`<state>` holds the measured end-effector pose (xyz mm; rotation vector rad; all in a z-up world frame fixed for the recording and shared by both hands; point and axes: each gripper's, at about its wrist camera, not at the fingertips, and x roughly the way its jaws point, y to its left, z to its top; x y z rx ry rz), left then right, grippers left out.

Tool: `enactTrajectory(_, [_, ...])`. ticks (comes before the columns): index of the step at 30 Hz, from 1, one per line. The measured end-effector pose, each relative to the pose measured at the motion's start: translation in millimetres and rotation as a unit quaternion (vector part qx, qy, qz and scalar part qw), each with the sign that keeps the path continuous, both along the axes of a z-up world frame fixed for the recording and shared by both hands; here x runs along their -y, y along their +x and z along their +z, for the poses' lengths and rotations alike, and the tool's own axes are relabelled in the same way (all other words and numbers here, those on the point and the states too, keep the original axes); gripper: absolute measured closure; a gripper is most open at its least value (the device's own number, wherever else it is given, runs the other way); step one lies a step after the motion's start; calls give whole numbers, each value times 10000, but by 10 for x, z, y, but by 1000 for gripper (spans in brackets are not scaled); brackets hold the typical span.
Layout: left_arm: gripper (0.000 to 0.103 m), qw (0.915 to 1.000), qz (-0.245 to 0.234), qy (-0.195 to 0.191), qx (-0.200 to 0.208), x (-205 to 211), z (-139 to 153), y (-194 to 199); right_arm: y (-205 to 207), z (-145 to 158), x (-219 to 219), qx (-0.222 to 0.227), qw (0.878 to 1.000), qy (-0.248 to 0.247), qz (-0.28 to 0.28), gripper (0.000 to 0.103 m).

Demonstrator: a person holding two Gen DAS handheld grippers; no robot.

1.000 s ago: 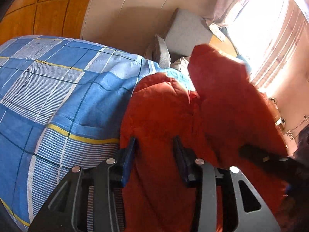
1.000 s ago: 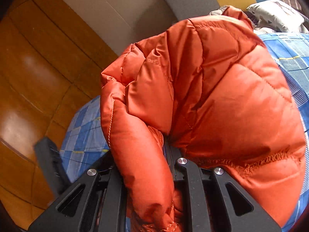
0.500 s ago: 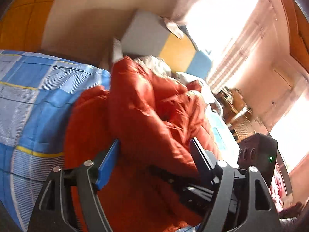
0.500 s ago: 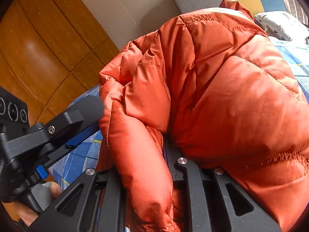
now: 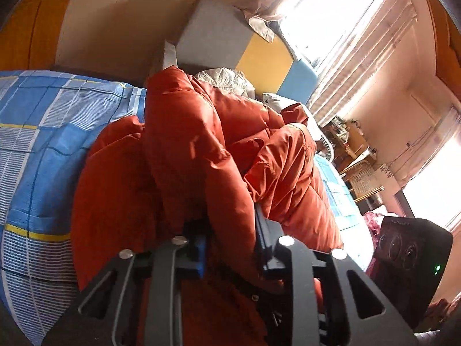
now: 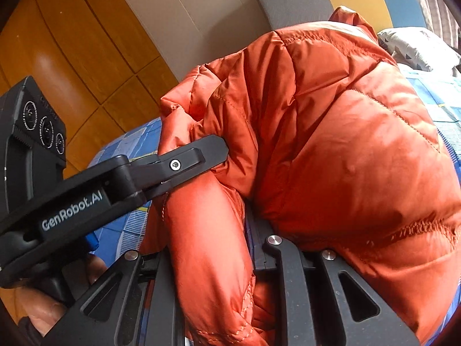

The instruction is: Fold large clothes

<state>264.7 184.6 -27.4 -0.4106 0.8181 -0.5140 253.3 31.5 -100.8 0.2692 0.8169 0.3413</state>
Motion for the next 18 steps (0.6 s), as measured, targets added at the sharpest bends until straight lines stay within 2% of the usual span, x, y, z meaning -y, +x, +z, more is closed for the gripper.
enactTrajectory(4, [87, 10000, 55, 18, 47, -15, -22, 0, -38, 13, -41, 21, 10000, -53, -8, 85])
enactTrajectory(11, [89, 9999, 137, -23, 74, -38, -58, -18, -135, 95, -97, 77, 9997, -241, 42, 85])
enactTrajectory(13, [89, 9998, 199, 3, 79, -60, -68, -17, -193, 136, -113, 156, 9993, -339, 83, 79])
enactTrajectory(18, [90, 9995, 281, 32, 150, -90, -91, -49, -316, 241, -123, 265, 9983, -484, 170, 79])
